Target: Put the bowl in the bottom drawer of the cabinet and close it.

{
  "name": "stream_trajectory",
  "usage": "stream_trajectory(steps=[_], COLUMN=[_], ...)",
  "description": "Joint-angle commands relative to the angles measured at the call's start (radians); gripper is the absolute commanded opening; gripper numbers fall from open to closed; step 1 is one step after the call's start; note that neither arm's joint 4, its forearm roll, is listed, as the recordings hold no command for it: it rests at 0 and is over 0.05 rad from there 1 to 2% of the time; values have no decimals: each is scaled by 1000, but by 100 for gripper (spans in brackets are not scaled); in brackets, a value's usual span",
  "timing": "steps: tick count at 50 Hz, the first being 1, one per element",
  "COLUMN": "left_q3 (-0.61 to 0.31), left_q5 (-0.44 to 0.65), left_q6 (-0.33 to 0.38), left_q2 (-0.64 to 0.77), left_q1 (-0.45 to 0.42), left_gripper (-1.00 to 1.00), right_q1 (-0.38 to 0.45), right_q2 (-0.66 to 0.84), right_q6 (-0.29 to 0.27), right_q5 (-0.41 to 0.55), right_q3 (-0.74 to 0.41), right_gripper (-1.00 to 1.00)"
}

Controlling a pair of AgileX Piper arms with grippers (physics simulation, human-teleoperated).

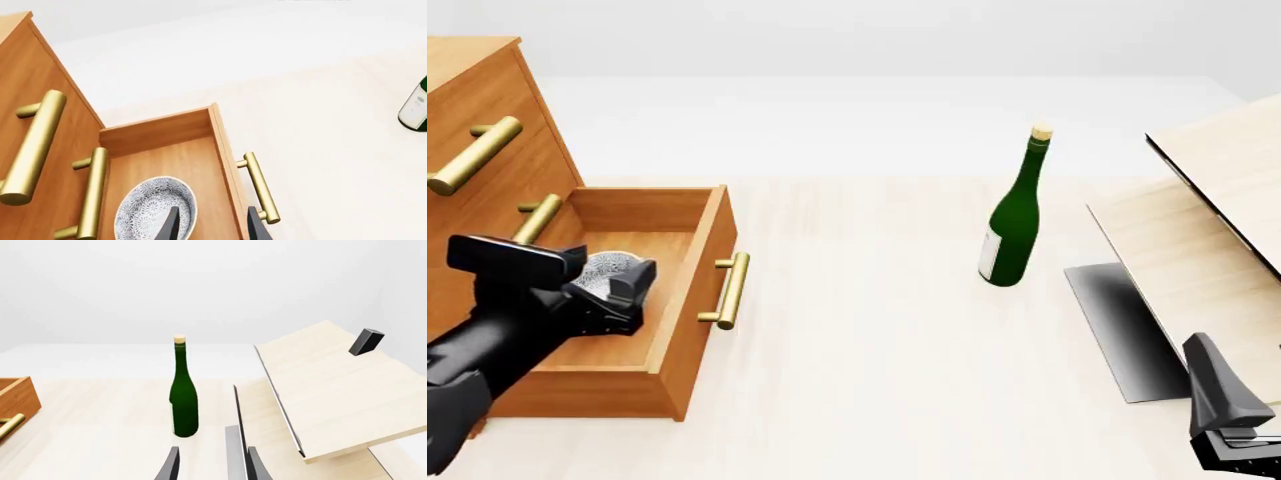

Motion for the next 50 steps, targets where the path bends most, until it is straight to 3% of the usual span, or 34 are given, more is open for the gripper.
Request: stream_trajectory(steps=[1,50], left_q3=[-4,-81], left_q5=[29,210], left_q6=[-13,-16], left_q2=[-38,-138], left_q1=[-37,-324], left_gripper=[100,100], right_q1=[0,0], right_q2=[0,0], right_q6=[0,0], right_q5=[0,0], right_q3=[0,0], right_gripper=[100,100])
